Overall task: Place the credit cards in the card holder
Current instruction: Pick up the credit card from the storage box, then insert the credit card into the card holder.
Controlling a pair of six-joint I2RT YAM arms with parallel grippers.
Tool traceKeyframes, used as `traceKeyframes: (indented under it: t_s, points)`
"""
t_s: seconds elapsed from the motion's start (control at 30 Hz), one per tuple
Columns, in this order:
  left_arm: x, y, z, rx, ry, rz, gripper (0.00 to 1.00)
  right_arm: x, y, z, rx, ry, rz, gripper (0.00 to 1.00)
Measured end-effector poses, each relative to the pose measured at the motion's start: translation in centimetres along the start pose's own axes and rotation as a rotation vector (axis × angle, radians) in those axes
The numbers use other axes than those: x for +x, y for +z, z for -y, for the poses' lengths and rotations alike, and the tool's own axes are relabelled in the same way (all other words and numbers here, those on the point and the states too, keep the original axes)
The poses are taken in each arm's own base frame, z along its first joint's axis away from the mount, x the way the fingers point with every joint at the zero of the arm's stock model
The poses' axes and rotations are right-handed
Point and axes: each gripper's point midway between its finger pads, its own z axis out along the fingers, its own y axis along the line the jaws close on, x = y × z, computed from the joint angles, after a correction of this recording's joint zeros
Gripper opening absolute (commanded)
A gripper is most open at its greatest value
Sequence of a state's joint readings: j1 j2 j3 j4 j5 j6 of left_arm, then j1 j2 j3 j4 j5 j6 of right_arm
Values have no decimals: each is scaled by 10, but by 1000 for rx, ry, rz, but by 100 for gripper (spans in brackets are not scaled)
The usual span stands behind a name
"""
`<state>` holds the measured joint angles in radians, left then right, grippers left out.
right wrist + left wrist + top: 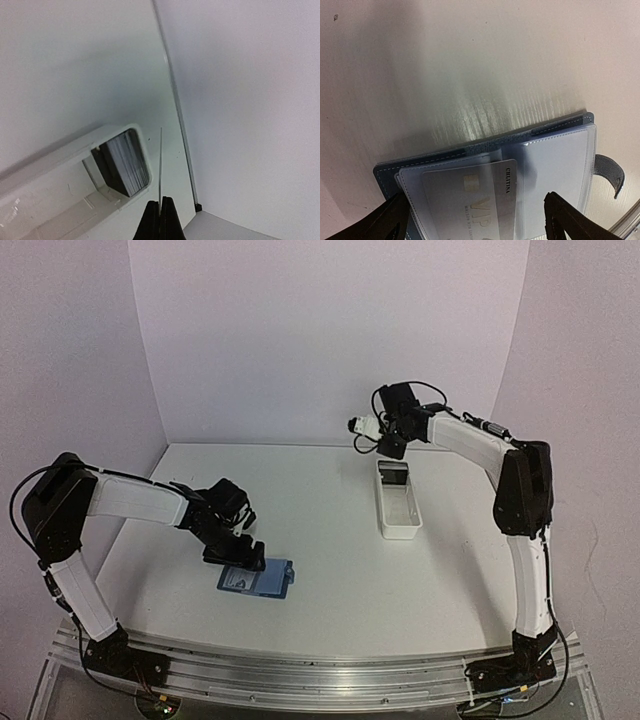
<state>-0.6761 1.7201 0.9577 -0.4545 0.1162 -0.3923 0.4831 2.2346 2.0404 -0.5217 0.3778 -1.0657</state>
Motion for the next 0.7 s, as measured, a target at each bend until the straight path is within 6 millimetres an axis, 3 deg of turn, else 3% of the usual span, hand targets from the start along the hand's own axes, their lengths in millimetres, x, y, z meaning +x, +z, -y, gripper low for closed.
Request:
traceKeyframes:
  t_s: [0.13,0.27,0.33,0.4,0.6,0.7]
  points:
    - [0,-3,-1,19,-15,0,96,-67,-56,32,61,372,194,0]
    - [5,-11,-16,0,-67,-13,95,-122,-120,22,-105,873,408,0]
    - [3,-19,-21,-1,-98,0,94,-132,-139,-1,-226,1102,432,0]
    - [-2,-29,-21,18,-125,24,94,-141,-147,-33,-336,1259,401,0]
    - [-2,-53,-10,133,-146,102,96,-170,-139,-148,-623,1502,221,0]
    - [-3,-59,-16,150,-182,115,88,-188,-137,-197,-741,1551,144,0]
